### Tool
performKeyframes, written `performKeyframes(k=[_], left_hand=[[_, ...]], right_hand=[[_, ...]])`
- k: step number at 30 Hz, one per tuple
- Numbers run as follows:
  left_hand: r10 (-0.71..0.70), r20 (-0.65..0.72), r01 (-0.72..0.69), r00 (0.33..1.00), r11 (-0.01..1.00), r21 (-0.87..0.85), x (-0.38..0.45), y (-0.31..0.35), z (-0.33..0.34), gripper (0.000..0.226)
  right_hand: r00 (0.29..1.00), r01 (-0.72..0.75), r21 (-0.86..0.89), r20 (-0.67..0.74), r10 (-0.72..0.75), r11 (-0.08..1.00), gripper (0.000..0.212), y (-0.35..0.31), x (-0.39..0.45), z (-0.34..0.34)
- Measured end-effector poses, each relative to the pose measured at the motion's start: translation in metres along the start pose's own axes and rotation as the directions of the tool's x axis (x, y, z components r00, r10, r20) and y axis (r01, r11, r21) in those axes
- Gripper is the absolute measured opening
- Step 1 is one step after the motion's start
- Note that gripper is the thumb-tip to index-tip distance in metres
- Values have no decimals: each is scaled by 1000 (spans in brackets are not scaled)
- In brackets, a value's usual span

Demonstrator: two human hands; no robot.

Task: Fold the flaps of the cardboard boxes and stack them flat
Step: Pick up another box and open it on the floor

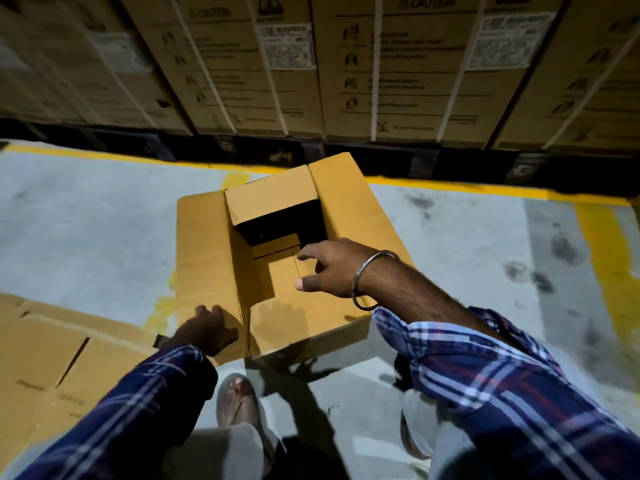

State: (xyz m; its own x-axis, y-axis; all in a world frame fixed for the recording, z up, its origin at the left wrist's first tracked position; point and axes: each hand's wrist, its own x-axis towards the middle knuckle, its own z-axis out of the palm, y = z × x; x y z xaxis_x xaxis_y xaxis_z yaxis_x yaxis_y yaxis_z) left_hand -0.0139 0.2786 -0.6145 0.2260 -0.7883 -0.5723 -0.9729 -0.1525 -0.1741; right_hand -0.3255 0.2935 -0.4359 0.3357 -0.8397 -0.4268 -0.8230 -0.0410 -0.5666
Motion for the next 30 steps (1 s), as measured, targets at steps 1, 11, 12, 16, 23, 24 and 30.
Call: performKeyframes(k=[1,11,12,16,23,24,30], left_hand=[[-54,38,59,998,985,-162,10,0,13,84],[-263,108,249,959,594,-765,30,54,61,34],[-287,110,267,952,592,-760,31,59,63,28],[-345,44,266,938,633,-727,26,64,61,38],[174,-473,-256,863,960,-114,44,88,40,75],[277,-378,-320,883,946,-56,48,94,39,67],[295,-260,-365,920,887,-285,33,103,6,53]], right_hand=[[1000,-1,-11,12,1,1000,64,0,2,2],[990,28,-43,137,-22,999,63,-7,18,12],[988,29,-42,154,-22,999,63,-5,19,13],[990,9,-26,140,-5,1000,64,6,17,4],[997,25,8,70,-26,1000,66,15,20,-5],[997,28,8,76,-28,1000,66,15,20,-5],[997,6,-4,82,-6,1000,65,20,18,-8]])
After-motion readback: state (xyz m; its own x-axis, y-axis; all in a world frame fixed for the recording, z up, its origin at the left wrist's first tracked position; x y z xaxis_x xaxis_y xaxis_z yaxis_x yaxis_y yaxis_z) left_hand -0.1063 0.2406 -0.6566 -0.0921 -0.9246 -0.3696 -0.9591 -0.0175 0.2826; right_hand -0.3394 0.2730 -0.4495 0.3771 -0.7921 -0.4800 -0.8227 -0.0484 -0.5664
